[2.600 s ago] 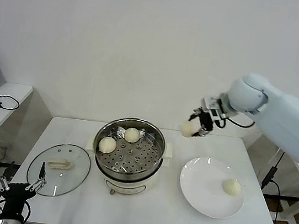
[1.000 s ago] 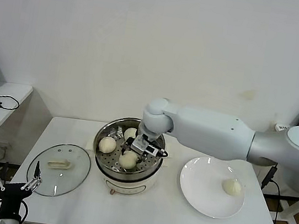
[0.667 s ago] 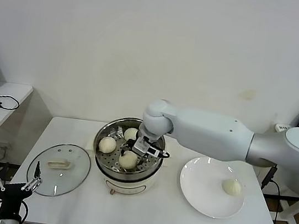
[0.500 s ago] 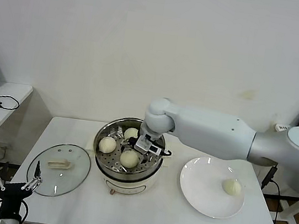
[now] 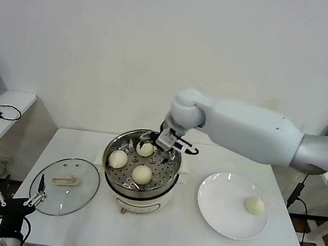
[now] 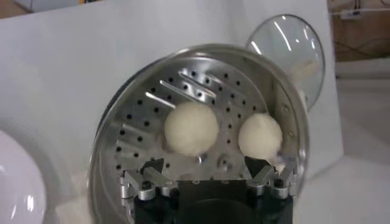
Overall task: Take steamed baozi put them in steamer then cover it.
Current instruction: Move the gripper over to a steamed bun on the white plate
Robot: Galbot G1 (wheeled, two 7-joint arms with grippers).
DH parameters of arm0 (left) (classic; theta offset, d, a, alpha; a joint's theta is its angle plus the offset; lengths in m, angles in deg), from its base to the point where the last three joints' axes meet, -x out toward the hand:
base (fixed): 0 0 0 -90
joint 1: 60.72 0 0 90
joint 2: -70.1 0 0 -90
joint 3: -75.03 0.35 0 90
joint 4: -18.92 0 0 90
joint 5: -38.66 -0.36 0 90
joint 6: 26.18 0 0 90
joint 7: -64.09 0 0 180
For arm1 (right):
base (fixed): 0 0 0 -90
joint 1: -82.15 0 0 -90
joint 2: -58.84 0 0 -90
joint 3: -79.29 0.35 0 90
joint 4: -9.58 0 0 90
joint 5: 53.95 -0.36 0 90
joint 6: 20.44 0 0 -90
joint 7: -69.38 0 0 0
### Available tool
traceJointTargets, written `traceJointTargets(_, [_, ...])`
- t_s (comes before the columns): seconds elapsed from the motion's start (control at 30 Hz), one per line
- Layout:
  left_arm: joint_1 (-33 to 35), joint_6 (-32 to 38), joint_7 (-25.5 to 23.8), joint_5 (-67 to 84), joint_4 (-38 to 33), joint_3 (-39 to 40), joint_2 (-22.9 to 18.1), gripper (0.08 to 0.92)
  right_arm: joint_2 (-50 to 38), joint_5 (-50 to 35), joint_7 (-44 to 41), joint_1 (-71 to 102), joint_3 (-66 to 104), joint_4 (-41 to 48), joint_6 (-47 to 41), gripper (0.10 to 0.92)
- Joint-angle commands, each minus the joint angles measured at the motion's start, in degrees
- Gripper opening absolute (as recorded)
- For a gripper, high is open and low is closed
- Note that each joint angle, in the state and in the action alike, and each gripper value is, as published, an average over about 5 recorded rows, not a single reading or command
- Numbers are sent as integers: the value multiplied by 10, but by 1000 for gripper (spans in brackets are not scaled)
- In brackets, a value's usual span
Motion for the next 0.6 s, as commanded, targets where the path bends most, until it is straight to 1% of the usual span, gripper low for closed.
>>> traceJointTargets(0.03, [-3,-2,-1,3,0,2,11,823,-142,-72,-30,-48,8,-49,-219,823])
traceJointTargets(0.13, [-5,-3,-1,6,0,3,17,823,-197,-83,-25,-40,3,-77,-273,823])
traceJointTargets(0.27, [-8,-5,-2,8,1,7,24,823,-277,-85,-18,-5,13,-113,-305,823])
traceJointTargets(0.43, [-10,-7,-3,7,3,14,26,823,-356,-52,-20,65,33,-132,-307,823])
traceJointTargets(0.6, [-10,-9,-3,4,5,17,26,823,-398,-4,-21,162,91,-123,-300,823])
